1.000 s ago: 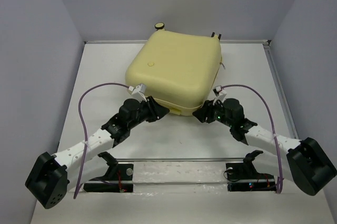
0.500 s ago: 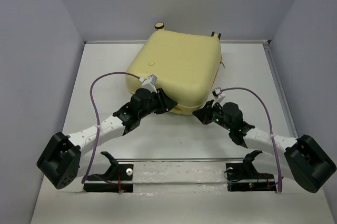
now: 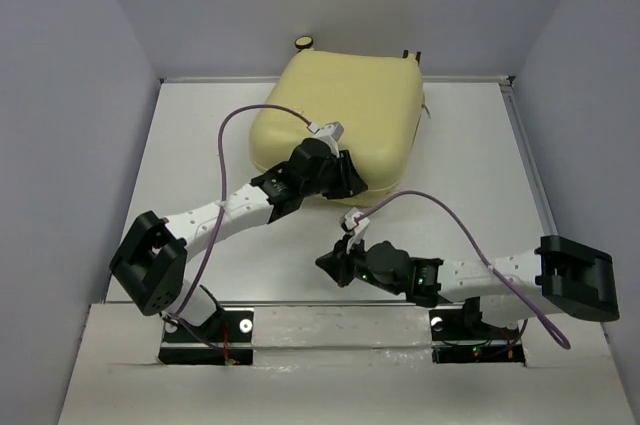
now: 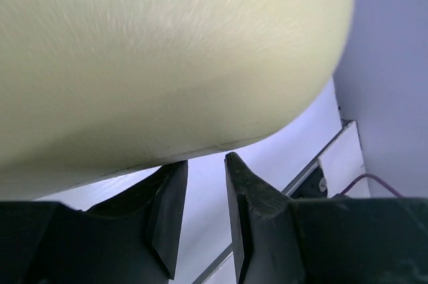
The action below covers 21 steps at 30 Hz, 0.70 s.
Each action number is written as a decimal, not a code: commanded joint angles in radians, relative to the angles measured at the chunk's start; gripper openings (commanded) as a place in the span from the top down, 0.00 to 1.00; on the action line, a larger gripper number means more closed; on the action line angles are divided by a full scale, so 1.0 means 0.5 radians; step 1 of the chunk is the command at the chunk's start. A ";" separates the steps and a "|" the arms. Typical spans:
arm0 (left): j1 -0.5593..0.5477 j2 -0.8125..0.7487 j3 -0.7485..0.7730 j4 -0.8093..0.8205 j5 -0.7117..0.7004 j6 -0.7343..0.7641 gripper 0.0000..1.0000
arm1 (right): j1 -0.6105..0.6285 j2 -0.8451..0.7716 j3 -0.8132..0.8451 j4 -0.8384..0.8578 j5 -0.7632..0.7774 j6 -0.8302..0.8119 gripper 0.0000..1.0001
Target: Pack the luggage
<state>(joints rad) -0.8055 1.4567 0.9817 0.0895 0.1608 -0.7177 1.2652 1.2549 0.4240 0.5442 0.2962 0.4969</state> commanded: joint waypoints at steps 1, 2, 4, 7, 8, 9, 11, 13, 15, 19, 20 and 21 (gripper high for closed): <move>0.016 -0.023 0.313 0.260 -0.116 0.113 0.60 | 0.127 -0.073 0.091 -0.088 0.245 -0.009 0.93; 0.016 -0.008 0.334 0.254 -0.116 0.116 0.60 | 0.127 -0.107 0.060 -0.064 0.318 -0.003 0.93; 0.013 0.010 0.353 0.263 -0.073 0.104 0.60 | 0.127 -0.150 0.023 -0.051 0.398 -0.006 0.93; 0.013 0.008 0.390 0.241 -0.079 0.116 0.60 | 0.127 -0.141 0.038 -0.021 0.429 -0.040 0.93; 0.013 -0.059 0.374 0.208 -0.182 0.153 0.59 | 0.127 -0.159 0.066 -0.112 0.487 -0.037 0.93; 0.016 -0.103 0.368 0.177 -0.184 0.153 0.58 | 0.105 -0.178 0.081 -0.192 0.536 -0.027 0.93; 0.031 -0.252 0.359 0.052 -0.294 0.232 0.54 | 0.014 -0.294 0.082 -0.430 0.592 0.003 0.93; 0.080 -0.354 0.335 -0.037 -0.394 0.270 0.48 | -0.240 -0.435 0.018 -0.523 0.534 0.058 0.93; 0.114 -0.514 0.246 -0.127 -0.420 0.300 0.43 | -0.452 -0.692 -0.093 -0.643 0.316 0.123 0.88; 0.123 -0.738 -0.045 -0.173 -0.466 0.294 0.41 | -0.820 -0.945 -0.143 -0.843 0.212 0.117 0.48; 0.126 -0.759 -0.092 -0.164 -0.451 0.282 0.41 | -0.867 -0.945 -0.136 -0.855 0.169 0.102 0.45; 0.126 -0.775 -0.144 -0.145 -0.420 0.255 0.41 | -0.919 -0.912 -0.109 -0.858 0.141 0.068 0.42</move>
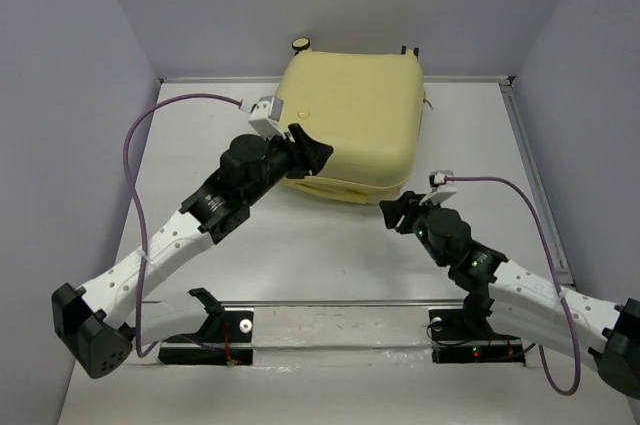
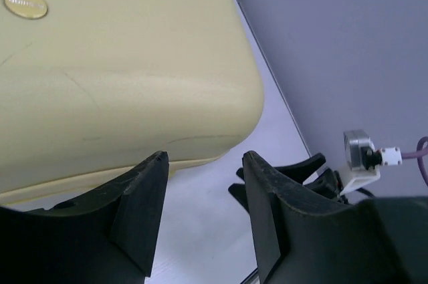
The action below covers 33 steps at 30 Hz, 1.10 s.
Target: Pack the luggage
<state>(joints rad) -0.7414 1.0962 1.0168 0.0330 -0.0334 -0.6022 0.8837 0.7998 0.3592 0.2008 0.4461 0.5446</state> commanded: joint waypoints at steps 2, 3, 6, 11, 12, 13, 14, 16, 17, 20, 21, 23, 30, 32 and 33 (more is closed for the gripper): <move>-0.002 -0.091 -0.355 0.044 -0.007 -0.010 0.41 | -0.273 0.072 0.061 -0.169 -0.284 -0.083 0.42; -0.005 -0.103 -0.401 0.075 -0.001 -0.023 0.41 | -0.380 0.112 0.082 -0.169 -0.327 -0.107 0.43; -0.002 -0.137 -0.536 0.149 0.012 -0.060 0.42 | -0.546 0.195 0.095 -0.095 -0.438 -0.187 0.46; -0.002 -0.088 -0.598 0.235 0.058 -0.063 0.42 | -0.880 0.284 0.104 0.025 -0.692 -0.261 0.48; -0.002 -0.079 -0.601 0.247 0.058 -0.066 0.42 | -0.911 0.345 0.119 0.046 -0.802 -0.291 0.48; -0.002 -0.066 -0.601 0.262 0.121 -0.066 0.42 | -0.911 0.379 0.150 0.055 -0.834 -0.346 0.48; -0.002 -0.045 -0.601 0.287 0.137 -0.066 0.42 | -0.933 0.407 0.159 0.074 -0.867 -0.380 0.48; -0.005 -0.008 -0.601 0.317 0.162 -0.066 0.42 | -0.933 0.465 0.171 0.138 -1.067 -0.448 0.47; -0.008 0.004 -0.598 0.330 0.174 -0.066 0.42 | -0.933 0.480 0.171 0.150 -1.104 -0.457 0.47; -0.005 0.047 -0.589 0.366 0.202 -0.072 0.43 | -0.933 0.496 0.147 0.245 -1.174 -0.491 0.48; -0.008 0.056 -0.589 0.373 0.205 -0.075 0.43 | -0.933 0.493 0.144 0.276 -1.181 -0.491 0.49; -0.008 0.081 -0.576 0.391 0.220 -0.075 0.43 | -0.933 0.484 0.132 0.331 -1.199 -0.500 0.50; -0.014 0.148 -0.524 0.422 0.239 -0.087 0.45 | -0.933 0.563 0.070 0.644 -1.086 -0.506 0.54; -0.017 0.176 -0.503 0.428 0.242 -0.090 0.45 | -0.933 0.582 0.049 0.715 -1.061 -0.488 0.59; -0.017 0.185 -0.497 0.431 0.242 -0.090 0.45 | -0.933 0.597 0.021 0.803 -1.052 -0.479 0.66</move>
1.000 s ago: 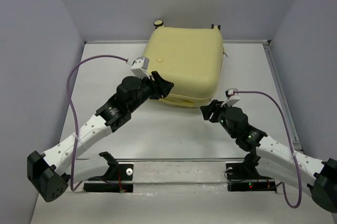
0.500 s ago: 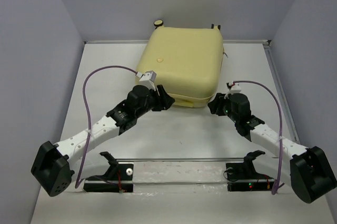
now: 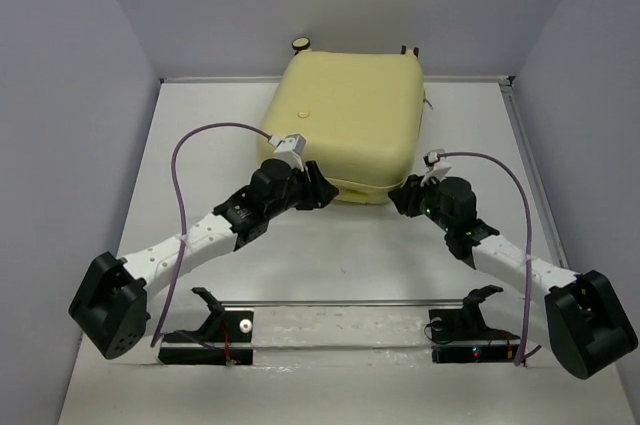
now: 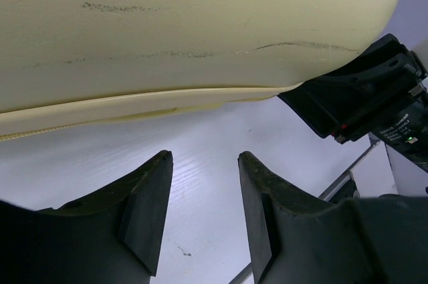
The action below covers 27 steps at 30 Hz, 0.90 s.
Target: Pack the luggage
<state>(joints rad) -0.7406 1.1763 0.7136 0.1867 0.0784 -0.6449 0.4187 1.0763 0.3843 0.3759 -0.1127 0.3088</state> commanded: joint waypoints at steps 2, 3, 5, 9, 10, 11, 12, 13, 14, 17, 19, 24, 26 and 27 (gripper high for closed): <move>-0.022 0.074 0.143 0.133 0.024 -0.002 0.46 | -0.003 0.059 -0.038 0.503 0.075 0.002 0.76; -0.022 0.089 0.159 0.139 0.030 -0.002 0.46 | -0.003 0.065 -0.042 0.515 0.075 0.008 0.80; -0.025 0.157 0.214 0.157 0.043 -0.002 0.46 | -0.003 0.069 -0.063 0.567 0.045 0.020 0.92; -0.031 0.289 0.367 0.200 0.043 0.007 0.48 | 0.049 -0.023 -0.121 0.543 -0.066 0.131 0.93; -0.031 0.328 0.413 0.200 0.043 0.013 0.49 | 0.098 -0.090 -0.140 0.518 -0.054 0.167 0.93; -0.031 0.405 0.514 0.194 0.049 0.023 0.49 | 0.159 -0.130 -0.179 0.470 -0.023 0.186 0.93; -0.034 0.445 0.570 0.188 0.055 0.029 0.50 | 0.312 -0.170 -0.201 0.360 0.074 0.207 0.93; -0.034 0.488 0.619 0.179 0.049 0.038 0.50 | 0.407 -0.210 -0.222 0.325 0.127 0.253 0.93; -0.034 0.564 0.713 0.170 0.049 0.041 0.50 | 0.499 -0.274 -0.262 0.249 0.212 0.269 0.93; -0.047 0.727 0.880 0.151 0.055 0.041 0.52 | 0.800 -0.318 -0.250 0.141 0.360 0.358 0.93; -0.068 0.837 0.971 0.142 0.085 0.029 0.53 | 0.941 -0.275 -0.180 0.119 0.461 0.395 0.93; -0.093 0.939 1.070 0.111 0.089 0.020 0.53 | 1.193 -0.033 0.062 0.193 0.679 0.383 0.93; -0.093 0.949 1.116 0.065 0.055 0.032 0.53 | 1.370 0.135 0.213 0.221 0.753 0.331 0.93; -0.090 0.955 1.137 0.044 0.043 0.044 0.53 | 1.429 0.179 0.256 0.215 0.790 0.309 0.93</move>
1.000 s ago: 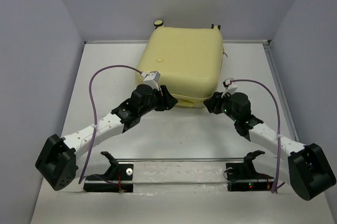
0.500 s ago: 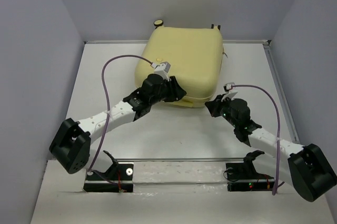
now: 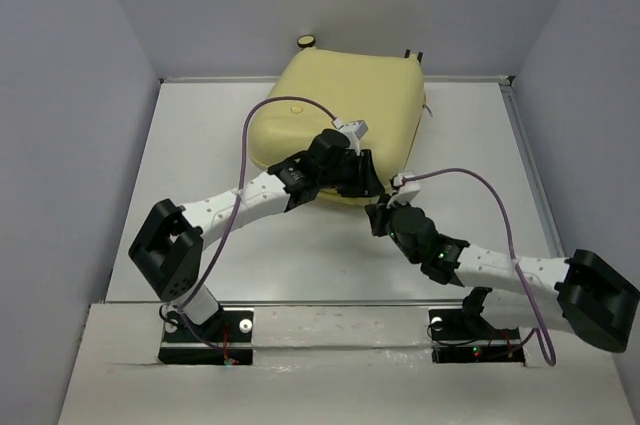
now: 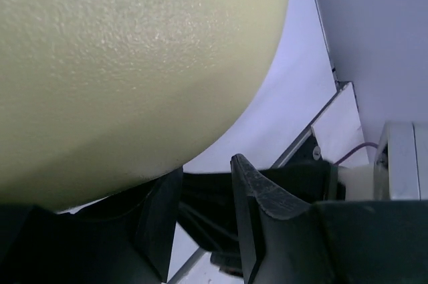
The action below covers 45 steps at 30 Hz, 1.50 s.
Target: Pack the luggage
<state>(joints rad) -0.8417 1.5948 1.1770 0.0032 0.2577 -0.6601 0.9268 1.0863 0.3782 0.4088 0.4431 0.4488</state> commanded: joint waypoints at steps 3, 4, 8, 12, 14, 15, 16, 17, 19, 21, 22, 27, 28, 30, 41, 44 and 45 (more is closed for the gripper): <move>0.116 0.124 0.269 0.309 -0.380 0.136 0.54 | 0.490 0.153 0.262 0.173 -0.291 0.032 0.93; 0.122 0.121 0.269 0.313 -0.362 0.139 0.54 | 0.490 0.126 0.223 0.192 -0.297 0.053 0.93; 0.125 0.130 0.324 0.270 -0.328 0.164 0.54 | 0.490 0.217 0.121 0.470 -0.285 0.038 0.93; 0.189 0.011 0.297 0.113 -0.402 0.231 0.42 | 0.490 0.407 0.192 0.777 -0.291 0.023 0.93; 0.275 -0.154 0.278 0.037 -0.356 0.265 0.33 | 0.490 0.417 0.185 0.784 -0.288 0.066 0.93; 0.327 -0.216 0.278 0.000 -0.350 0.280 0.28 | 0.490 0.405 0.167 0.775 -0.276 0.081 0.93; 0.455 -0.283 0.281 -0.019 -0.344 0.292 0.19 | 0.490 0.362 0.128 0.757 -0.257 0.087 0.93; 0.526 -0.403 0.296 -0.125 -0.307 0.323 0.16 | 0.490 0.331 0.109 0.708 -0.245 0.102 0.93; 0.755 -0.492 0.345 -0.245 -0.337 0.390 0.10 | 0.490 0.242 0.063 0.646 -0.221 0.121 0.93; 0.910 -0.572 0.395 -0.420 -0.380 0.485 0.07 | 0.490 0.178 0.035 0.554 -0.193 0.127 0.93; 0.995 -0.588 0.389 -0.445 -0.368 0.504 0.05 | 0.490 0.114 0.023 0.524 -0.187 0.127 0.93; 1.569 -0.456 0.337 -0.525 -0.090 0.602 0.01 | 0.490 -0.055 0.020 0.284 -0.162 0.103 0.93; 1.661 -0.392 0.306 -0.449 0.081 0.599 0.01 | 0.490 -0.074 0.059 0.247 -0.177 0.087 0.93; 1.747 -0.312 0.300 -0.369 0.297 0.572 0.01 | 0.490 -0.040 0.148 0.040 -0.202 0.069 0.92; 1.696 0.151 0.499 -0.145 0.923 0.495 0.01 | -0.112 -0.494 0.520 -1.112 -0.143 0.262 0.00; 1.558 0.216 0.511 -0.145 0.924 0.495 0.01 | -0.386 -0.605 0.566 -1.201 -0.223 0.277 0.00; 1.539 0.228 0.502 -0.145 0.914 0.495 0.01 | -0.548 -0.599 0.590 -1.222 -0.257 0.274 0.16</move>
<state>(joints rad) 0.0013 1.6836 1.3796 -0.0967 0.6300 -0.4263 0.8196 0.8127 0.6315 -0.0841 0.3904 0.5587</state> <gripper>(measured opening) 0.990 0.995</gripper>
